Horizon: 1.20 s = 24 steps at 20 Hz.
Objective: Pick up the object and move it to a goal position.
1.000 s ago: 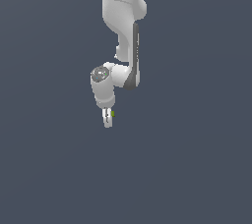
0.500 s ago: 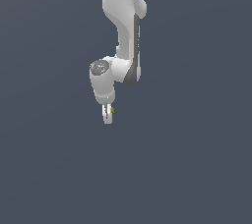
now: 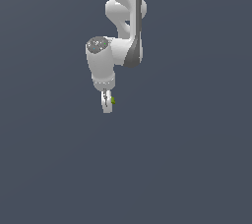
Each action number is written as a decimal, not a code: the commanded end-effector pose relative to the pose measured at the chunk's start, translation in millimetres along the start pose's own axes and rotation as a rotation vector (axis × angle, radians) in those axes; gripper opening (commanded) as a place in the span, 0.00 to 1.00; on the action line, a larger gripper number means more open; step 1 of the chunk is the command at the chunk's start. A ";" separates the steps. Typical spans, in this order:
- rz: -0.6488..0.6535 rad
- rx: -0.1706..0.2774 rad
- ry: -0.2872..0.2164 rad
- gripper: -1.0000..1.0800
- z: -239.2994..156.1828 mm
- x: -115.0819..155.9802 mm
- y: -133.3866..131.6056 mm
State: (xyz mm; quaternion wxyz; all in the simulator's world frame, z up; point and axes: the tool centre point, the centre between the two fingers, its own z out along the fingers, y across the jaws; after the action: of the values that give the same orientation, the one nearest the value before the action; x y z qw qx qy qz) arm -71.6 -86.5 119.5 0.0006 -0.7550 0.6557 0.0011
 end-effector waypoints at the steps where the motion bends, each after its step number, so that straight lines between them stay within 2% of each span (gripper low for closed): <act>1: 0.001 0.000 0.001 0.00 -26.7 -2.0 2.7; 14: 0.002 0.000 0.005 0.00 -166.8 -12.8 13.8; 24: -0.001 0.000 0.003 0.00 -231.2 -19.0 15.9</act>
State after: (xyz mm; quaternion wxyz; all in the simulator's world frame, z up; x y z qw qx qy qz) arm -89.4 -71.2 343.7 -0.0002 -0.7550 0.6557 -0.0008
